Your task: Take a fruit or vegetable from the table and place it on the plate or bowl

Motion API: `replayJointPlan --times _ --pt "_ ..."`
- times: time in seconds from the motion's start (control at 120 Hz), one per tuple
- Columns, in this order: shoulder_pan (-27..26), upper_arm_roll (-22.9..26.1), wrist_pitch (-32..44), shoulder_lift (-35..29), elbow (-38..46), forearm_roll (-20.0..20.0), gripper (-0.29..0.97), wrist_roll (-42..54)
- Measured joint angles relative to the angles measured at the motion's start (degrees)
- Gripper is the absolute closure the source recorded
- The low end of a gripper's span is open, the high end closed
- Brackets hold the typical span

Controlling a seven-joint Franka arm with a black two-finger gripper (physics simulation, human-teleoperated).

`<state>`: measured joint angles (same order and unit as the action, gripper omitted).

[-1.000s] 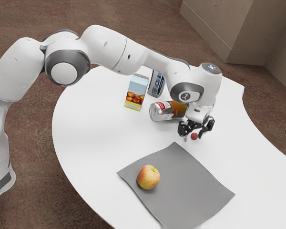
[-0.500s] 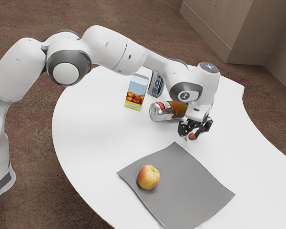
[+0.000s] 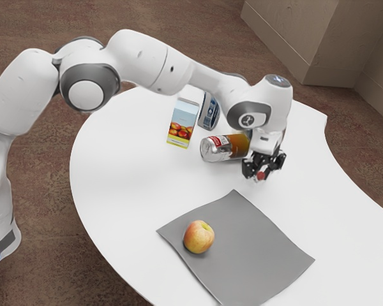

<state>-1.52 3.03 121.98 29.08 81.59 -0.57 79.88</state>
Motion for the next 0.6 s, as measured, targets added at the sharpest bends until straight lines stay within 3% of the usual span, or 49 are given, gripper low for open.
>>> replayJointPlan --times 0.3,0.467,0.6 --pt "-3.88 0.35 -3.51 -8.78 1.83 -0.34 0.56 0.21" --pt "-7.93 0.11 -5.24 -20.15 15.34 -0.88 0.55 0.07" --pt "-15.0 -0.09 -5.68 -25.11 22.11 -1.48 0.56 -0.48"
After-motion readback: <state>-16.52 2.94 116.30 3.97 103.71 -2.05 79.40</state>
